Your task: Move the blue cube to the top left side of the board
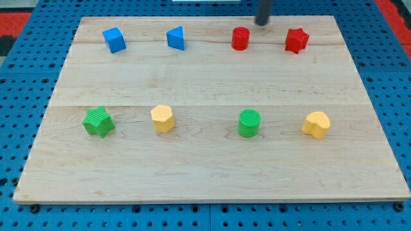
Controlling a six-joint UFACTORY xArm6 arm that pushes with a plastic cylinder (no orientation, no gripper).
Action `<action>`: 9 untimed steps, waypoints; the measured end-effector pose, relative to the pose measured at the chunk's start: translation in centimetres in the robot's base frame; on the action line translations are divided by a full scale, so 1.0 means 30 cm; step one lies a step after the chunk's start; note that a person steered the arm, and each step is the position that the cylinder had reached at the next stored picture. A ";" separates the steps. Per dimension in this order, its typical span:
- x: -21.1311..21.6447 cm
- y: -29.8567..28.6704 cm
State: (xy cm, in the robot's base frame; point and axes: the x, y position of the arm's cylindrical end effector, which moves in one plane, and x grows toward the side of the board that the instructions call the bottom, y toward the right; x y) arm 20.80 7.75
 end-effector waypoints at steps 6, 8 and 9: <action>0.286 -0.731; 0.253 -0.806; 0.286 -0.850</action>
State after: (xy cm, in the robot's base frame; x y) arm 29.39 -17.75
